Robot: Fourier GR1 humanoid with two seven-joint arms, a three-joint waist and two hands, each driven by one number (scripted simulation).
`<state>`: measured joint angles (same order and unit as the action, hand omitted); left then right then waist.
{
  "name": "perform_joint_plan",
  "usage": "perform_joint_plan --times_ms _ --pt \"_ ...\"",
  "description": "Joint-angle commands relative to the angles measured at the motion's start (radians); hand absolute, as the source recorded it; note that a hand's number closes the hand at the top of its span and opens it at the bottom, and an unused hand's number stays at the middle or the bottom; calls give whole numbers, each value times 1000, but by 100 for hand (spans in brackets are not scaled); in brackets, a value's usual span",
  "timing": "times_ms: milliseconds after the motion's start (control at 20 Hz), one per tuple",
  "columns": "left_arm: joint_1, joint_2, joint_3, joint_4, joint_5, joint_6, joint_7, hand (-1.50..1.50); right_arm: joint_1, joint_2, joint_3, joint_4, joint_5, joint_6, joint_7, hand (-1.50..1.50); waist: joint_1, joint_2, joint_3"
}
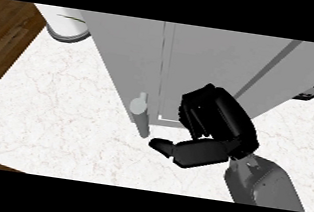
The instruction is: Pick up the bottled water, place it into the cabinet and close the cabinet
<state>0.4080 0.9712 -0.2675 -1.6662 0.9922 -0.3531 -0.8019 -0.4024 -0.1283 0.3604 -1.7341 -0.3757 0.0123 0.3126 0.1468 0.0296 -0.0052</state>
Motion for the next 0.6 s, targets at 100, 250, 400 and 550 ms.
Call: perform_joint_plan --times_ms 100,250,400,550 --pt "12 0 20 -24 5 -28 -10 -150 -316 56 -147 385 38 -51 -13 150 -26 -6 5" --pt "7 2 35 8 6 -71 -14 -150 -378 49 -170 501 52 -21 -67 150 -30 -2 4" --pt "9 -4 48 13 18 -67 -2 -150 -401 58 -180 552 70 -25 -104 150 -47 -6 5" --pt "-6 -24 37 -15 14 -52 13 -150 -430 79 -186 588 68 -31 -114 150 -50 -5 4"
